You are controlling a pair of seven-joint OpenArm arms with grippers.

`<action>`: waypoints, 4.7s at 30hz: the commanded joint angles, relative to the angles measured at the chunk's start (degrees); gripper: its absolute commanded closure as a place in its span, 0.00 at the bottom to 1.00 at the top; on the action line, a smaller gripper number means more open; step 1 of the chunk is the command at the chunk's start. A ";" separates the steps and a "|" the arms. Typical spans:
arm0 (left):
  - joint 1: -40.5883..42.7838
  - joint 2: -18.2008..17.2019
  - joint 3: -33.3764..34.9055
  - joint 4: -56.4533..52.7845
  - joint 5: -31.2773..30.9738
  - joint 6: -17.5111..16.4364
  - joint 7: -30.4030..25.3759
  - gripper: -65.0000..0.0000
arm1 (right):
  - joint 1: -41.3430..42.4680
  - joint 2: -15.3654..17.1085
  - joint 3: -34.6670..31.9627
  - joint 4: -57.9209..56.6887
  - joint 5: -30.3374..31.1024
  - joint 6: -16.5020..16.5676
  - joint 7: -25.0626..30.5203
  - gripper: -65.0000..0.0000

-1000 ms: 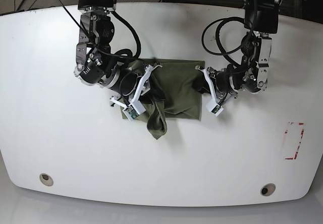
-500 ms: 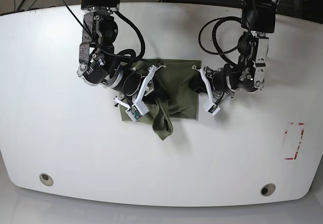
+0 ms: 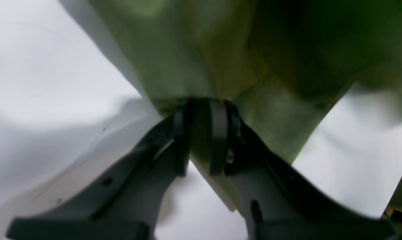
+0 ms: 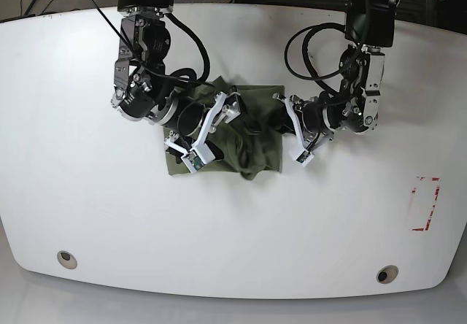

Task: Layout the t-shirt on the table in an organized manner, then fold the t-shirt properly
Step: 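Lift the right gripper's end and fold it over toward the left gripper, then release the left gripper and move it away from the bundle, then press the folded end down onto the bundle with the right gripper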

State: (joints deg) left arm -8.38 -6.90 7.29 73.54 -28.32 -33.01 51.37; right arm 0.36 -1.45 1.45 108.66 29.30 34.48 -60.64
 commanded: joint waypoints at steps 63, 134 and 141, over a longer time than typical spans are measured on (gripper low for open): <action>5.88 -19.70 -32.21 6.59 -39.86 0.00 7.83 0.51 | -1.20 6.51 -7.92 -10.24 0.55 0.03 8.29 0.22; 7.99 -19.70 -31.95 7.03 -39.51 0.00 7.75 0.51 | 1.09 3.87 -8.97 -16.75 -9.21 -3.58 8.29 0.62; 7.99 -19.70 -31.95 7.03 -39.51 0.00 7.75 0.51 | 1.00 3.87 -8.97 -15.96 -9.39 -3.84 8.29 0.90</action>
State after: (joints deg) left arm 0.32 -25.30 -24.27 79.35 -66.30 -32.58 60.40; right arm 0.56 2.52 -7.57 90.94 19.33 30.41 -53.19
